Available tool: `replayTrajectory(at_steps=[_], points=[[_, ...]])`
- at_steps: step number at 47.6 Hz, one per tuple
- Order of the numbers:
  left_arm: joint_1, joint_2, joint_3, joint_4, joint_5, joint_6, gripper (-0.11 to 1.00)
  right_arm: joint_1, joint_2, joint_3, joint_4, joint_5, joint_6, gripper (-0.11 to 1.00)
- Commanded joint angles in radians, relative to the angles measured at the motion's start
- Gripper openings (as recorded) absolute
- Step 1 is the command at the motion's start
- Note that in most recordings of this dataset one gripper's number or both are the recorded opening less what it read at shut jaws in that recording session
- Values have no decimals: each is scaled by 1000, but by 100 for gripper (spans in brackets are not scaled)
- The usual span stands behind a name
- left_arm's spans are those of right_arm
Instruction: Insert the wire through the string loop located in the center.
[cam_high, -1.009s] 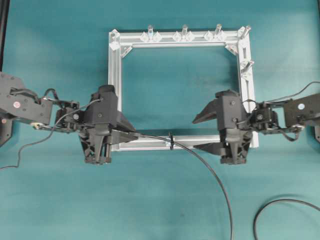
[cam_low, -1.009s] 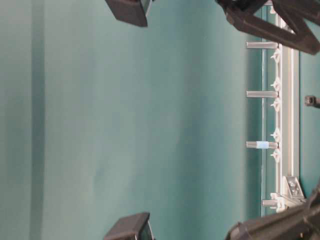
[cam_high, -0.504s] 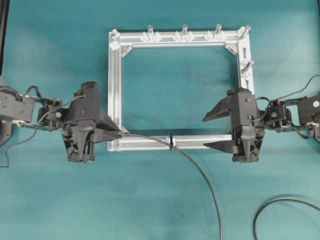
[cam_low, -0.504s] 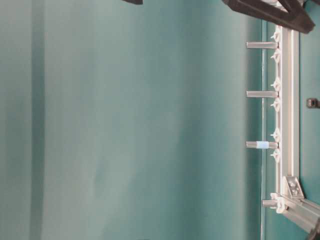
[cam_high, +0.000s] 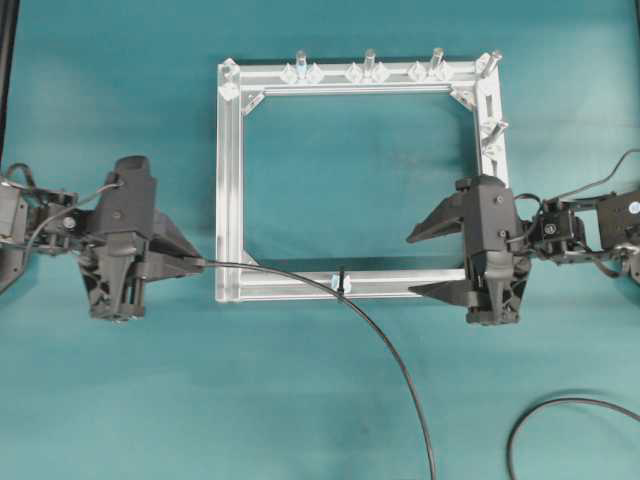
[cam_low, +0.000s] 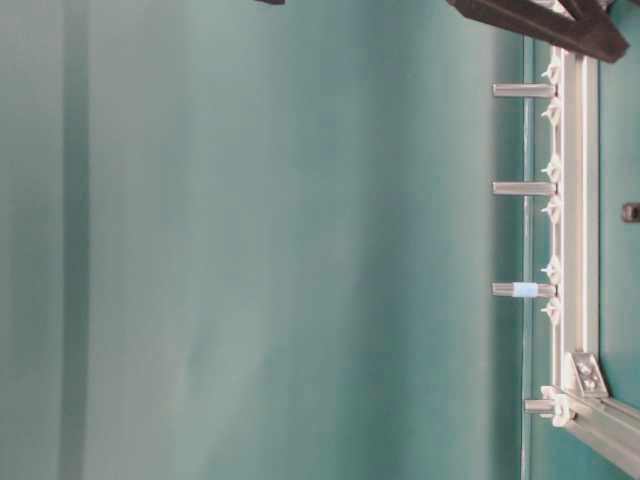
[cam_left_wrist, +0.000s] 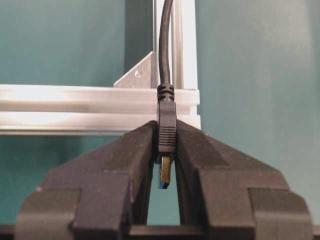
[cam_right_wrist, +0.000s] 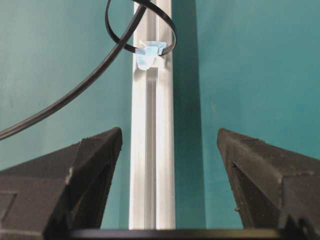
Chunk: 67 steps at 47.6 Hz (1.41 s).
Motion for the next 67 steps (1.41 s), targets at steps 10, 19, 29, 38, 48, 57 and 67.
replayTrajectory(at_steps=[10, 19, 29, 38, 48, 57, 67], points=[[-3, -29, 5, -2, 3, -9, 13, 2, -18, -8, -2, -11, -2, 80], [-6, 26, 2, -3, -3, -11, 13, 2, -18, -8, 0, -12, -2, 80], [-15, 117, 2, -3, -34, -11, 13, 2, -18, -9, -2, -11, -2, 80], [-23, 167, 5, -3, -54, -11, 13, 2, -18, -11, 0, -11, -2, 80], [-29, 199, 5, -3, -54, -11, 13, 2, -18, -8, 0, -11, -2, 80], [-29, 206, -2, -3, -51, -21, 13, 2, -18, -8, -2, -12, -2, 80], [-29, 206, 3, -2, -46, -84, 13, 2, -17, -5, -2, -12, -2, 80]])
